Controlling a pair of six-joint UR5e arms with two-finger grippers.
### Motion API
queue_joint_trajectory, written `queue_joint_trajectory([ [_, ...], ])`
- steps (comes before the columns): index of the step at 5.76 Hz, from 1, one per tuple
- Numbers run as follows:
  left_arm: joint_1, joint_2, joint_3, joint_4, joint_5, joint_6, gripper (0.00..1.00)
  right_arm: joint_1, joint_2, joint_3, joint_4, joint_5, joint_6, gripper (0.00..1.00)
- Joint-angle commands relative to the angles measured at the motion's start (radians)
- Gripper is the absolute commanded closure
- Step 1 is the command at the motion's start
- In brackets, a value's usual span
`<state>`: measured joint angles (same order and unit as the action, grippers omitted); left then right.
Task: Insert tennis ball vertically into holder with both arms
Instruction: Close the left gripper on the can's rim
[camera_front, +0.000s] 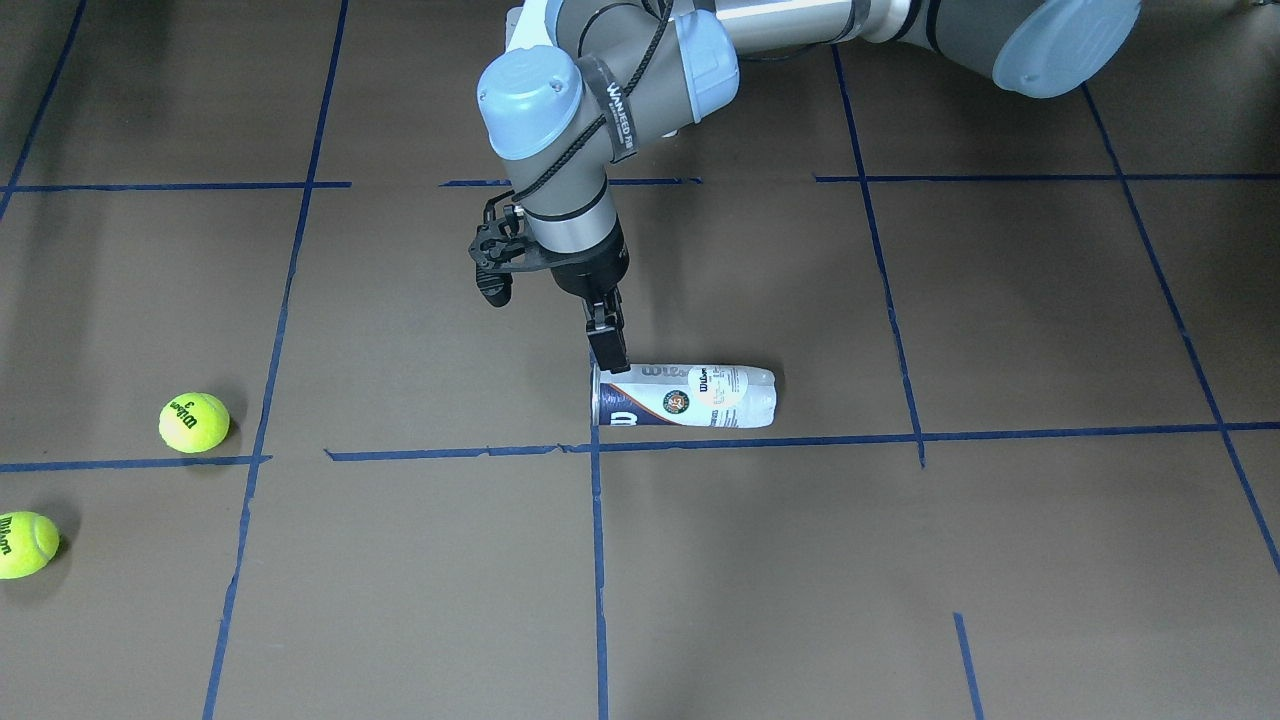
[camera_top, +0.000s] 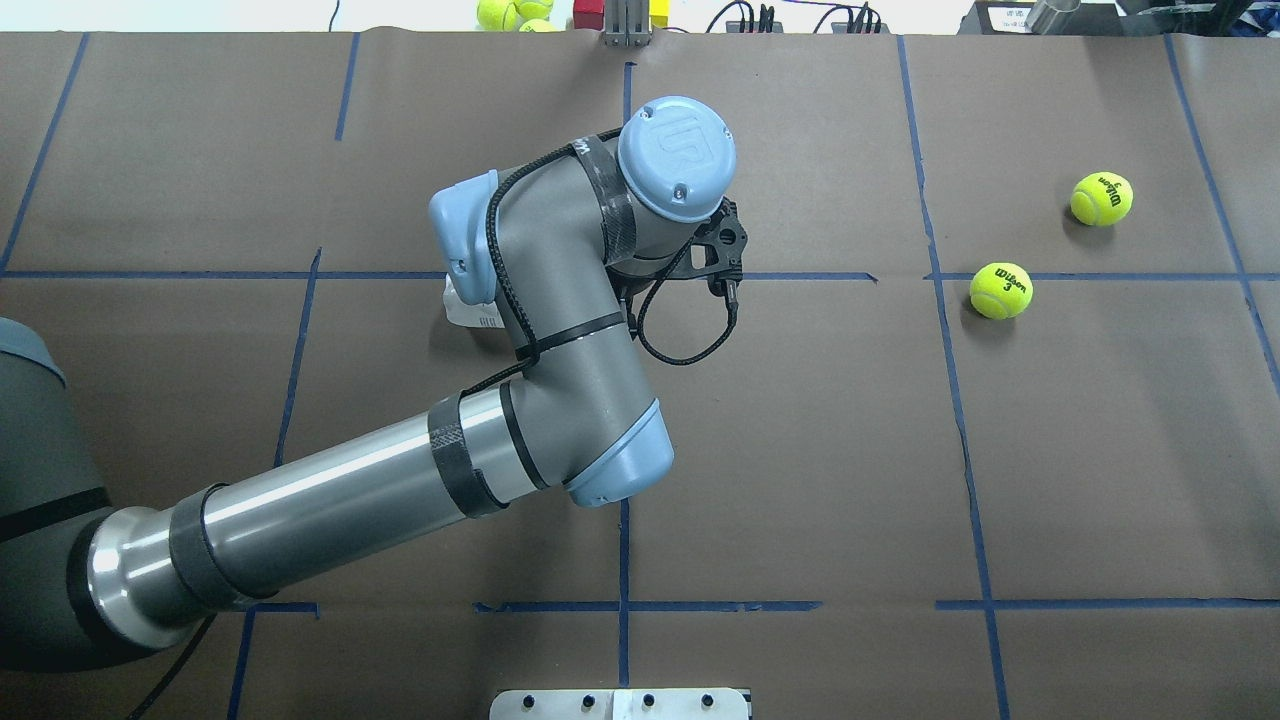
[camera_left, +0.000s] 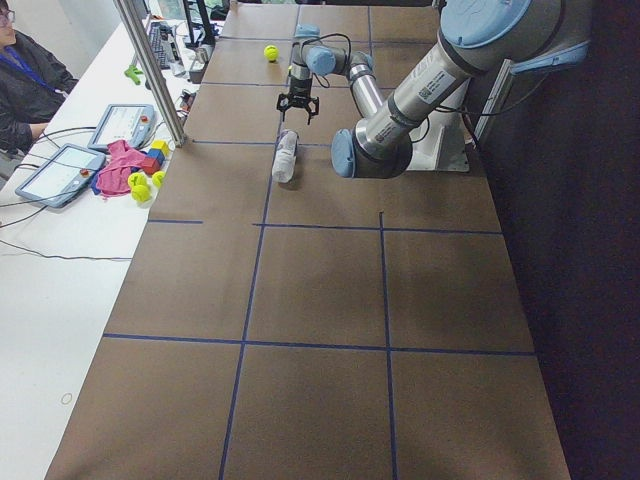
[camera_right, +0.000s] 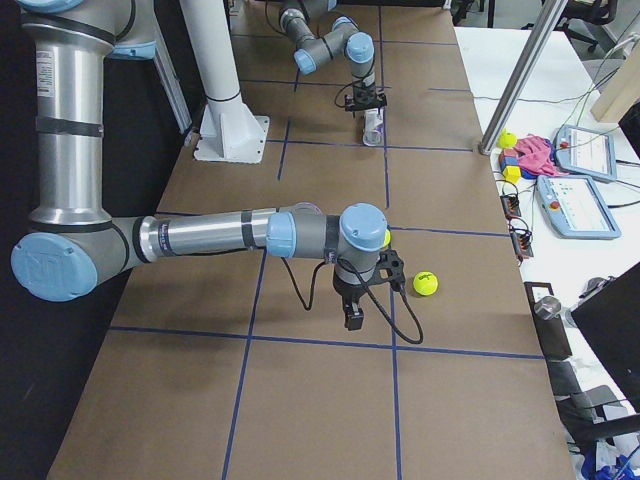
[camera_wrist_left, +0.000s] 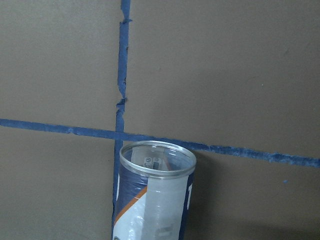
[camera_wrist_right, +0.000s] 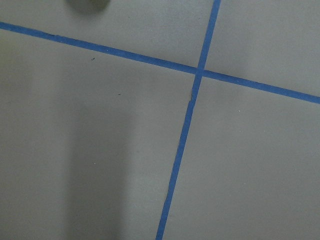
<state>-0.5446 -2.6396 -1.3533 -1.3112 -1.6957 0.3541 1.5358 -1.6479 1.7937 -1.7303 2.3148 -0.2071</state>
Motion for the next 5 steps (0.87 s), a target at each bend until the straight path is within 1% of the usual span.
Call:
queue_joint_trajectory([
  [1,0.005,-0.029,0.072,-0.028,0.019,0.005,0.00,0.000,0.000,0.000,0.000,0.000,0.000,0.00],
  [3,0.003,-0.029,0.167,-0.149,0.033,0.005,0.00,0.000,0.000,0.001,0.000,0.000,0.000,0.00],
  [4,0.003,-0.029,0.193,-0.181,0.037,0.005,0.00,0.000,0.000,0.000,0.000,0.000,0.000,0.00],
  [5,0.002,-0.028,0.212,-0.186,0.038,0.006,0.00,0.000,0.000,0.000,0.000,0.000,0.000,0.00],
])
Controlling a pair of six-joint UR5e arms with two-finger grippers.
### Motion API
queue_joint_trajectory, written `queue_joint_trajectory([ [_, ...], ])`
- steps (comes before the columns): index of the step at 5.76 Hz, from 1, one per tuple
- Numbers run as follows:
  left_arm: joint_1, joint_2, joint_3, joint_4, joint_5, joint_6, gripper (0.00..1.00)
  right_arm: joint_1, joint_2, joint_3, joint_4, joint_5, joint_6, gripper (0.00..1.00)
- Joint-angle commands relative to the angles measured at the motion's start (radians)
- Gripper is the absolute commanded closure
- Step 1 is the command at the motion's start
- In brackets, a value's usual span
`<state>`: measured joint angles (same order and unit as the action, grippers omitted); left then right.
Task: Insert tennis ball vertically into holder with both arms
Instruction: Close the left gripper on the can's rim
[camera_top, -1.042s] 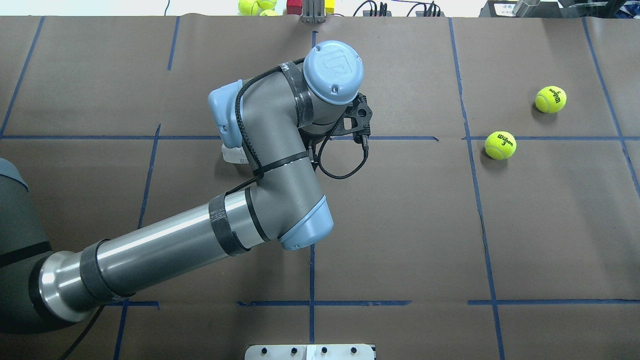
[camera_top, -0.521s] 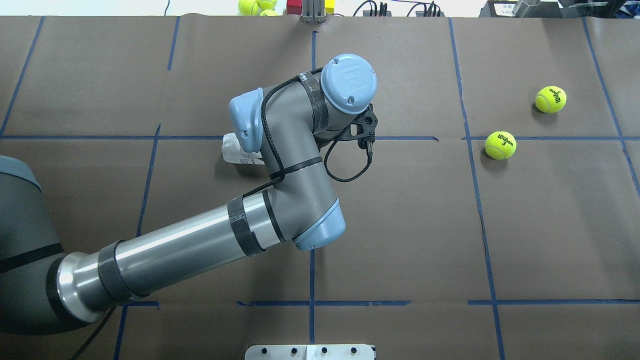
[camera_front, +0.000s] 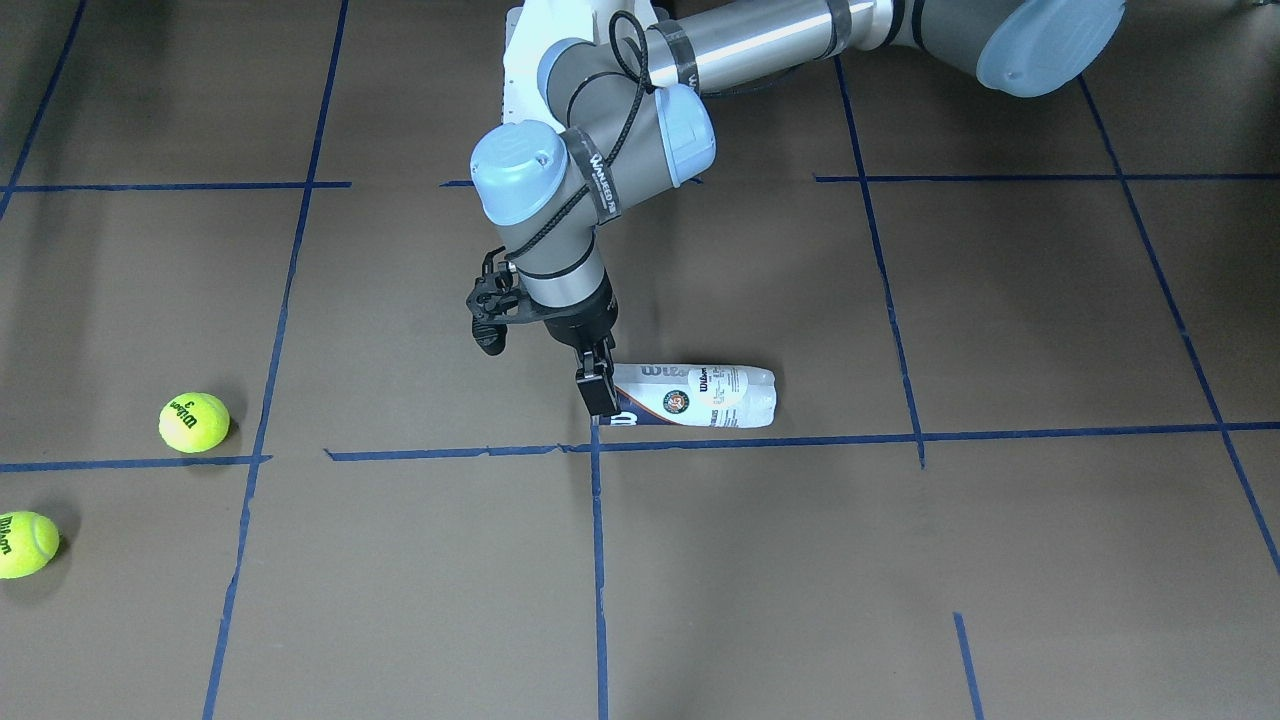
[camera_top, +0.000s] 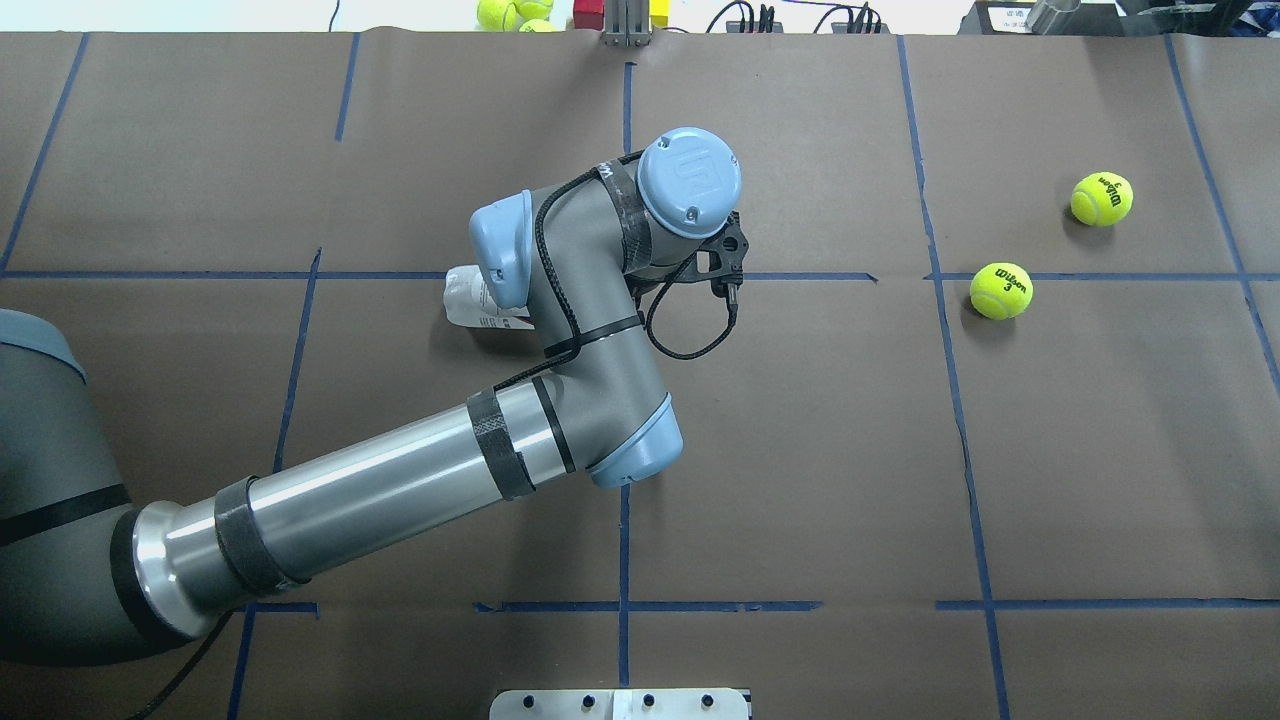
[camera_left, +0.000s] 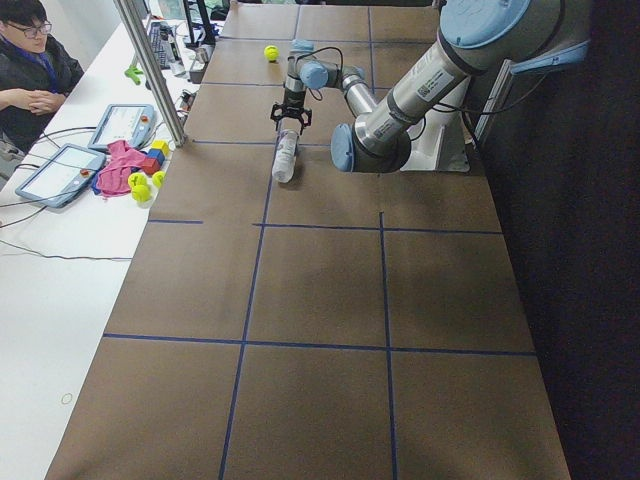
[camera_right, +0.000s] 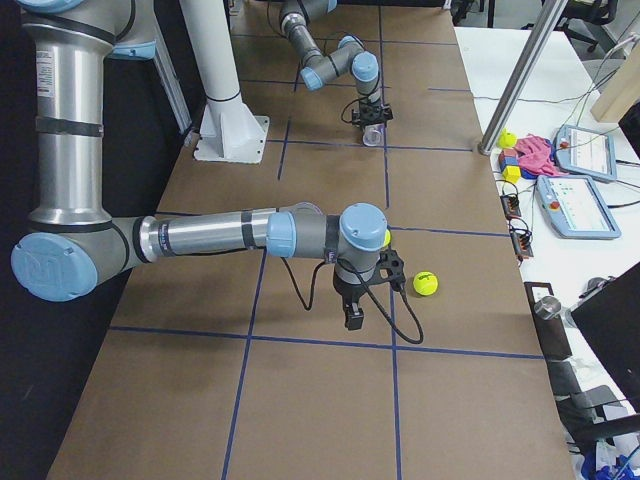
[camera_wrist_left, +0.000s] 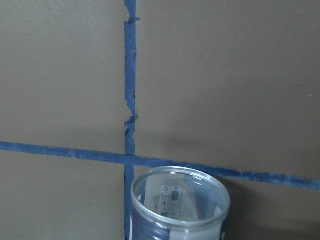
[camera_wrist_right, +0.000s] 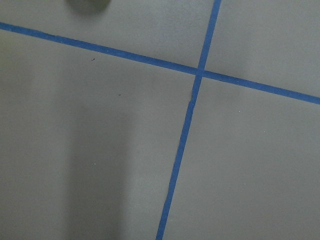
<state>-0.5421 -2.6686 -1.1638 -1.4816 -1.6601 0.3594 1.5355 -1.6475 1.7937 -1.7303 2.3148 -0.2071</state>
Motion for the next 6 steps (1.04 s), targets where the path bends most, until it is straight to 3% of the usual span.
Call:
queue_joint_trajectory([
  [1,-0.001,0.001,0.041,-0.026,0.002,0.001,0.00,0.000,0.000,-0.002,0.000,0.000,0.000,0.00],
  [3,-0.001,0.001,0.119,-0.118,0.002,0.000,0.00,0.000,0.000,-0.004,0.000,-0.002,0.000,0.00],
  [5,0.001,0.003,0.127,-0.124,0.002,0.000,0.03,0.000,0.000,-0.005,0.000,-0.002,0.000,0.00],
  [6,0.001,0.003,0.125,-0.126,0.002,-0.005,0.13,-0.002,0.000,-0.007,0.000,0.000,0.000,0.00],
])
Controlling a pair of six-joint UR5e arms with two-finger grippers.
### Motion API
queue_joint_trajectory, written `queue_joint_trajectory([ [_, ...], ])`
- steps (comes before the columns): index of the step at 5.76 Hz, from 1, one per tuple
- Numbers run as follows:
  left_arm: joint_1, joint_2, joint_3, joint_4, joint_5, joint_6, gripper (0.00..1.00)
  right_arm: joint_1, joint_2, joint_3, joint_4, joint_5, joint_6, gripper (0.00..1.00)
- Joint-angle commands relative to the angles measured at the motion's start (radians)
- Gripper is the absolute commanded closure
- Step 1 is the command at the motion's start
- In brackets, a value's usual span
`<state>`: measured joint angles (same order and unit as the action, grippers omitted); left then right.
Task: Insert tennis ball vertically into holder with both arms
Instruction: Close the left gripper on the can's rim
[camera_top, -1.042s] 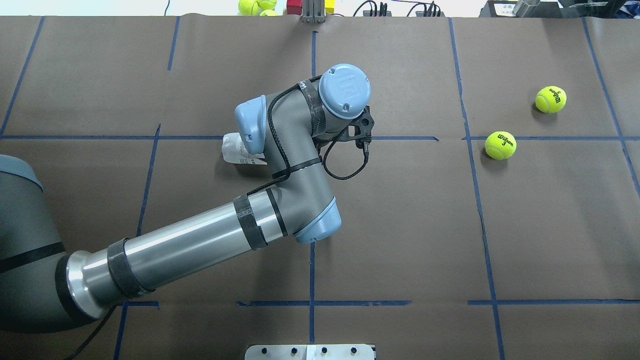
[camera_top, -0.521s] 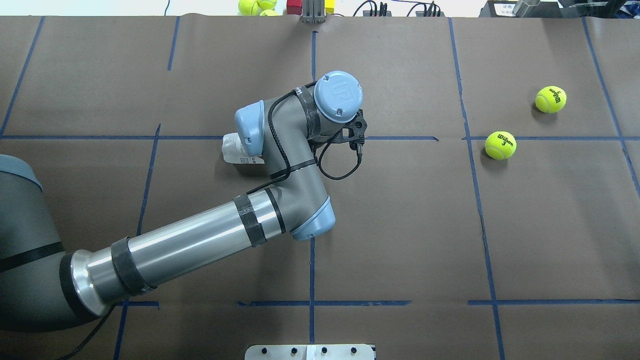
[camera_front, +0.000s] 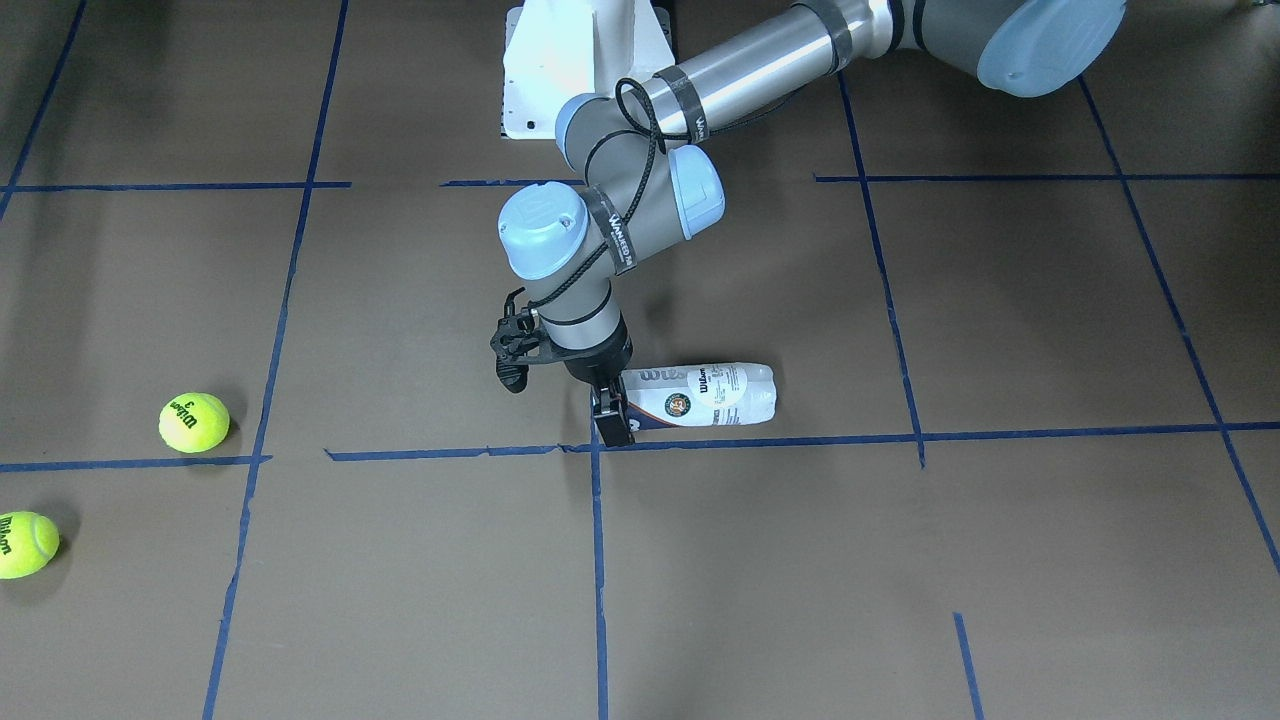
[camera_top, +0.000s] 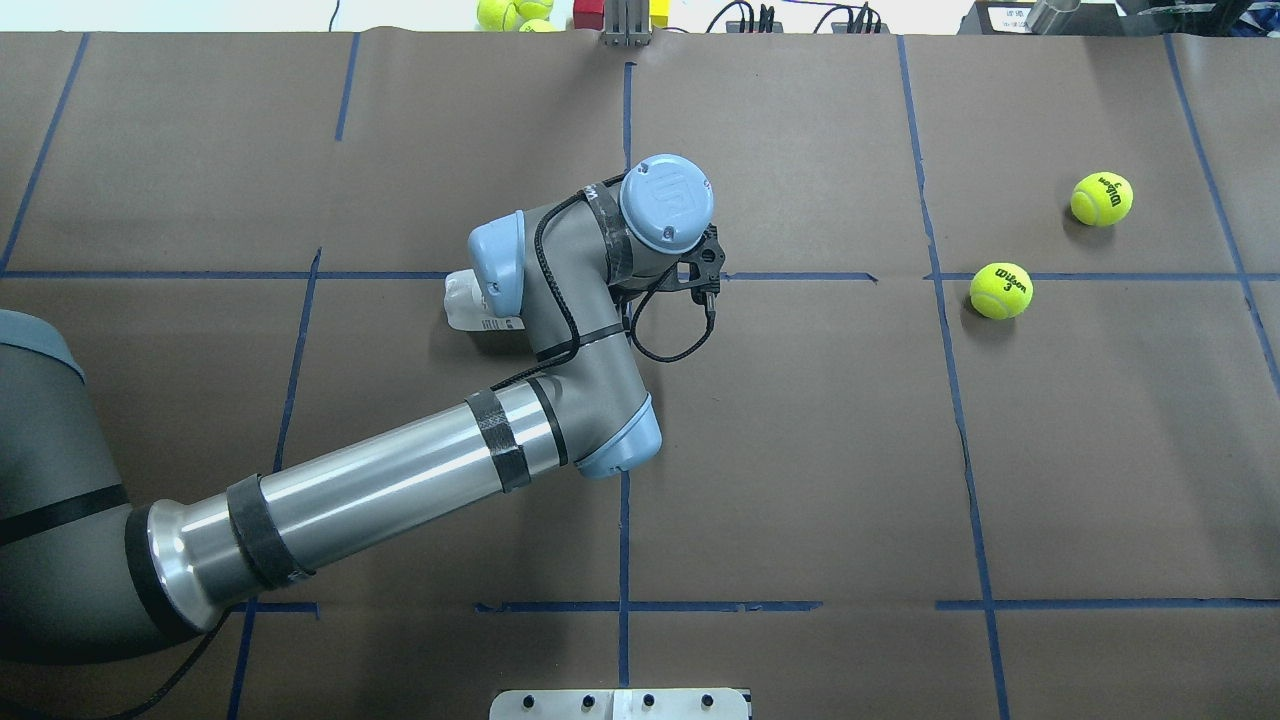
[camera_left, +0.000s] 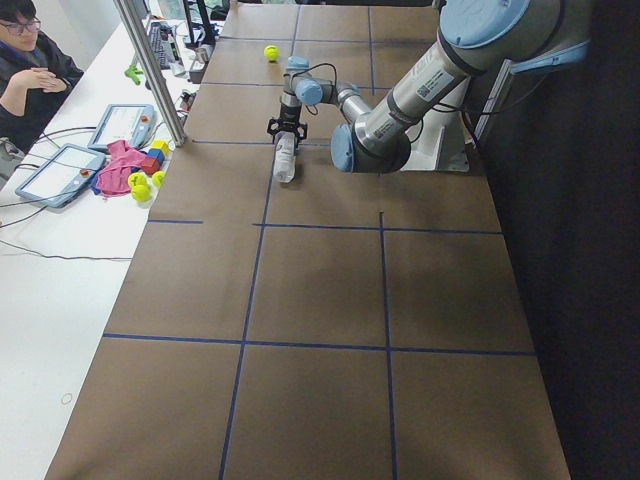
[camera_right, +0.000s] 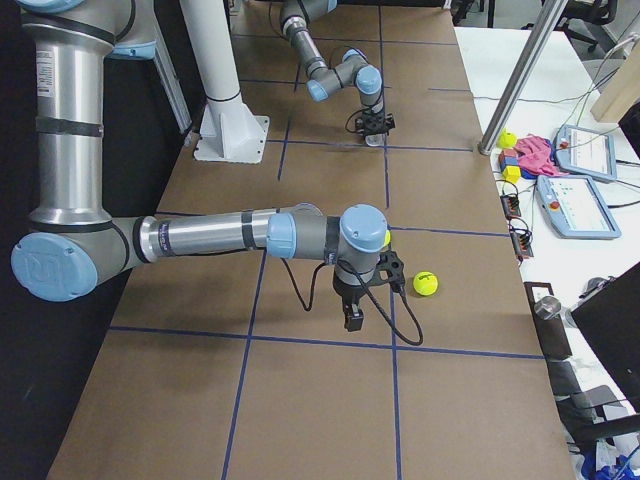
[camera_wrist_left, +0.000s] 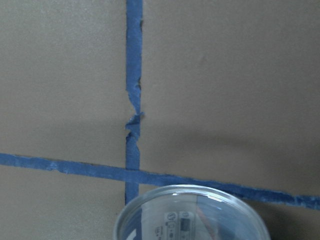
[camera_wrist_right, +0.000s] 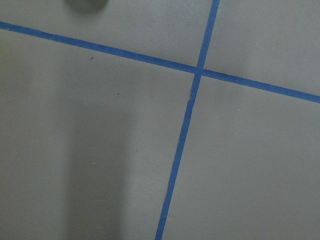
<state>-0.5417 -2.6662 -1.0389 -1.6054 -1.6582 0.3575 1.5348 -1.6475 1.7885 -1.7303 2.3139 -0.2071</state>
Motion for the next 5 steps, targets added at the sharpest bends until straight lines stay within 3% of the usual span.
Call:
queue_joint_trajectory([
  [1,-0.001,-0.001,-0.003,-0.002,0.000,-0.006,0.23,-0.001,0.000,-0.001,0.000,-0.001,0.000,0.00],
  [4,-0.003,-0.003,-0.038,-0.034,-0.002,-0.056,0.24,-0.001,0.003,-0.004,0.000,-0.001,0.000,0.00],
  [5,-0.006,-0.003,-0.115,-0.027,-0.008,-0.066,0.24,-0.001,0.003,-0.004,0.000,-0.001,0.000,0.00],
])
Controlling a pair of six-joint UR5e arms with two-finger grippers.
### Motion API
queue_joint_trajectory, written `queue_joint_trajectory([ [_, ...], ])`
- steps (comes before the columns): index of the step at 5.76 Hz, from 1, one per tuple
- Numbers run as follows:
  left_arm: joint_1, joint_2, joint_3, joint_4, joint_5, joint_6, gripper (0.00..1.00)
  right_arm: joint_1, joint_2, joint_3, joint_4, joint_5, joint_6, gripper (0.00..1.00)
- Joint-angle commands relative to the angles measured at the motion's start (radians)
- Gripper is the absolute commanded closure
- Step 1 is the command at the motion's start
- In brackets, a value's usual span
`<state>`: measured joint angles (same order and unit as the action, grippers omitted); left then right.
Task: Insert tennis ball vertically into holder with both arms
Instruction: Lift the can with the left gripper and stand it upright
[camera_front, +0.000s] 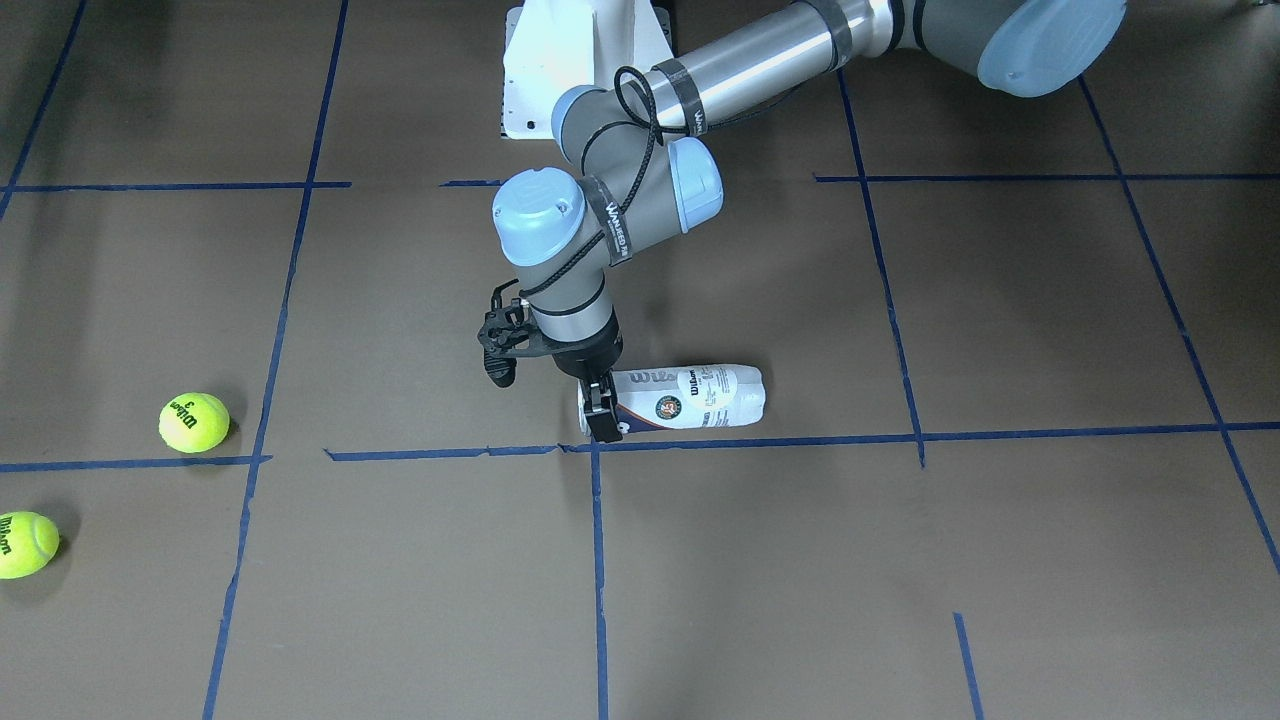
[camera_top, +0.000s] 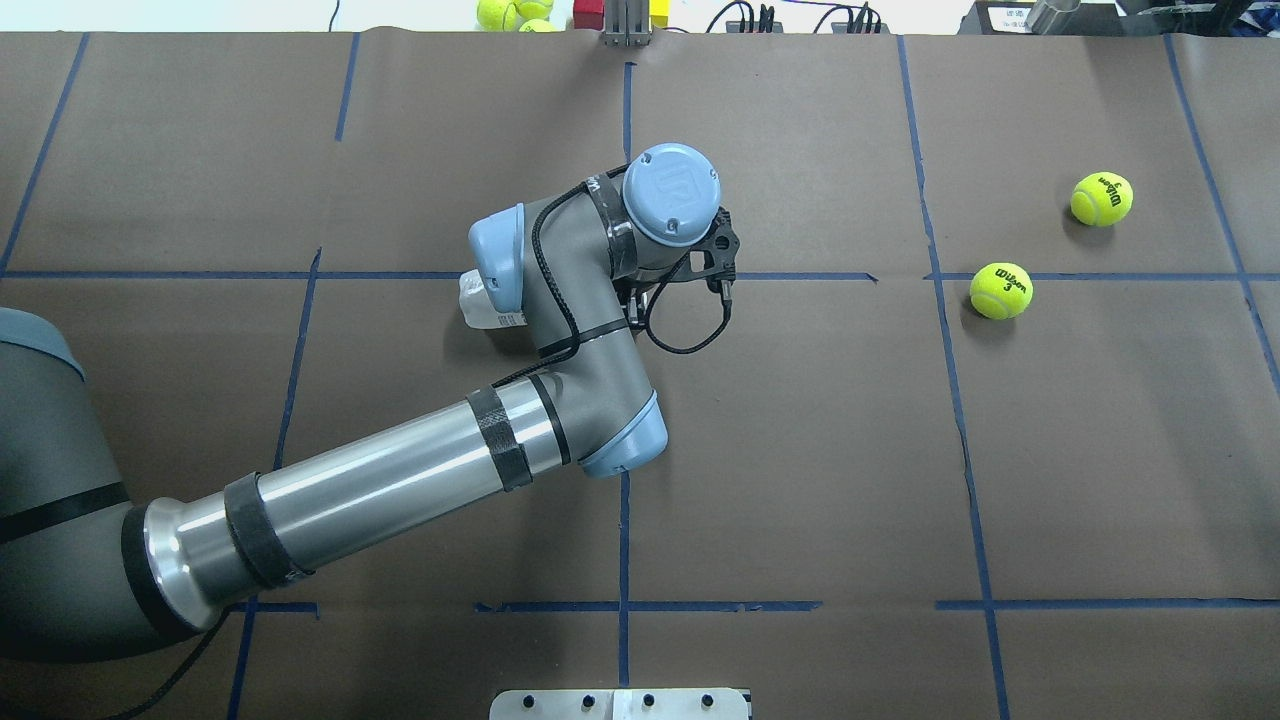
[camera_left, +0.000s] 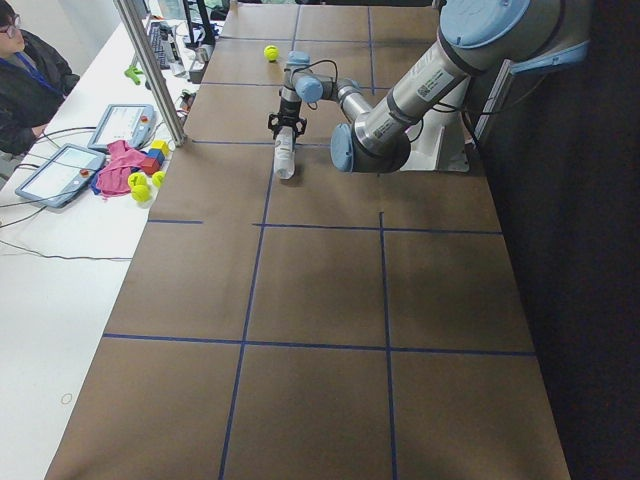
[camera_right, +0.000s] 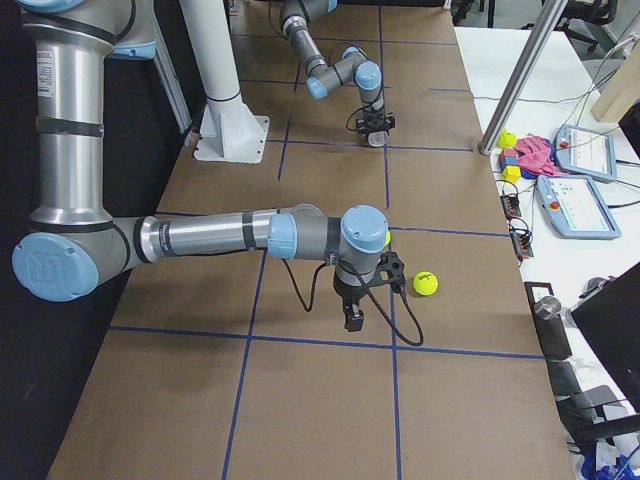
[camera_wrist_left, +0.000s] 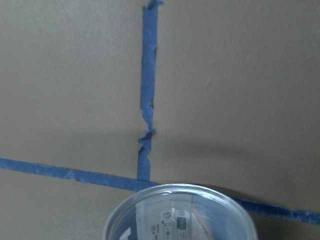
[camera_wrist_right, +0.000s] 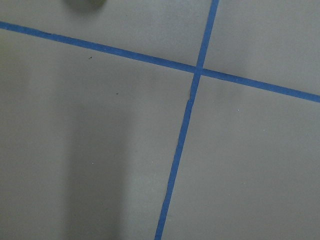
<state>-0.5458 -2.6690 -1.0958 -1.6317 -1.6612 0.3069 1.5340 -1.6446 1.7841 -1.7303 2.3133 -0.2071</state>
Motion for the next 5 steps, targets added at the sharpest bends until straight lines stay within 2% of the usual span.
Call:
queue_joint_trajectory([
  [1,-0.008,0.000,-0.137,0.006,-0.008,-0.056,0.24,0.000,0.000,0.000,0.000,0.000,0.000,0.00],
  [2,-0.011,0.003,-0.224,0.003,-0.009,-0.110,0.24,0.000,0.002,0.000,0.000,0.000,0.000,0.00],
  [4,-0.077,0.011,-0.358,-0.008,-0.171,-0.227,0.24,0.000,0.002,0.003,0.000,0.002,0.002,0.00],
  [5,-0.092,0.033,-0.447,-0.032,-0.181,-0.238,0.24,0.000,0.002,0.003,0.000,0.002,0.002,0.00],
])
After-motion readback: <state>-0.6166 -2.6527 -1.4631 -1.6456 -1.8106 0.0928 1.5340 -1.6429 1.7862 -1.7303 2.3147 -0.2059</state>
